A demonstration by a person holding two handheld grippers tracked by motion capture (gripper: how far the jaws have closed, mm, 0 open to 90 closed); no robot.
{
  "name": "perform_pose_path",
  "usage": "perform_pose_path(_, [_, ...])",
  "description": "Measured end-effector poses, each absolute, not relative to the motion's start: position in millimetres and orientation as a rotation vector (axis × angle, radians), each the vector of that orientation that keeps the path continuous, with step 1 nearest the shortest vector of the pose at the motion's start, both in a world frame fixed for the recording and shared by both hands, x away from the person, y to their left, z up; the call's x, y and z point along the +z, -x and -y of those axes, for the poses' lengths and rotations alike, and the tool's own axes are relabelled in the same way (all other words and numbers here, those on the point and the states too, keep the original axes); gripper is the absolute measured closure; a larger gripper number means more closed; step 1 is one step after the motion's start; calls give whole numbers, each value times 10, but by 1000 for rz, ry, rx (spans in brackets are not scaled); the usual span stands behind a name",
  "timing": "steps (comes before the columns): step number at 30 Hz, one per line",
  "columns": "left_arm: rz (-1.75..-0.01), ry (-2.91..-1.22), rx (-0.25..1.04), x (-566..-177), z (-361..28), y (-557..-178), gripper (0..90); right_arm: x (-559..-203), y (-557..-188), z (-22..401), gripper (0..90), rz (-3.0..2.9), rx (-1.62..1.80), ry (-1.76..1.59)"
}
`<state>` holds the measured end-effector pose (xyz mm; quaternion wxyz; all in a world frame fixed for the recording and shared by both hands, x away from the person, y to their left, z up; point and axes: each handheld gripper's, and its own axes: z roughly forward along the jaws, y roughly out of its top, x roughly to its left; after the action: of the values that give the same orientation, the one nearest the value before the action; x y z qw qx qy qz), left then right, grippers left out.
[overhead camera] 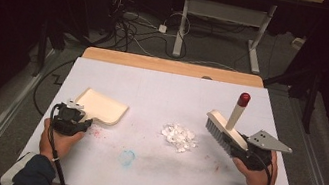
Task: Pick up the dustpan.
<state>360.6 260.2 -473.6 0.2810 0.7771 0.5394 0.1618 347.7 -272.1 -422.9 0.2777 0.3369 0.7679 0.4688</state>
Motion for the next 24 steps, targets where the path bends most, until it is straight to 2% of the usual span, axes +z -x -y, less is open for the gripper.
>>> perform_pose_path(8, [-1295,-2193,462,-4592,-2442,-3472,639,-4302,-3695,2582,677,-2004,1279,-971])
perform_pose_path(18, [-1103,-2305,383,-4491,-2265,-3270,639,-4440,-3937,2450,677,-1987,1383,-1118])
perform_pose_path(24, [-995,-2388,317,-4512,-2143,-3215,639,-4540,-3958,2350,677,-2050,1311,-1096])
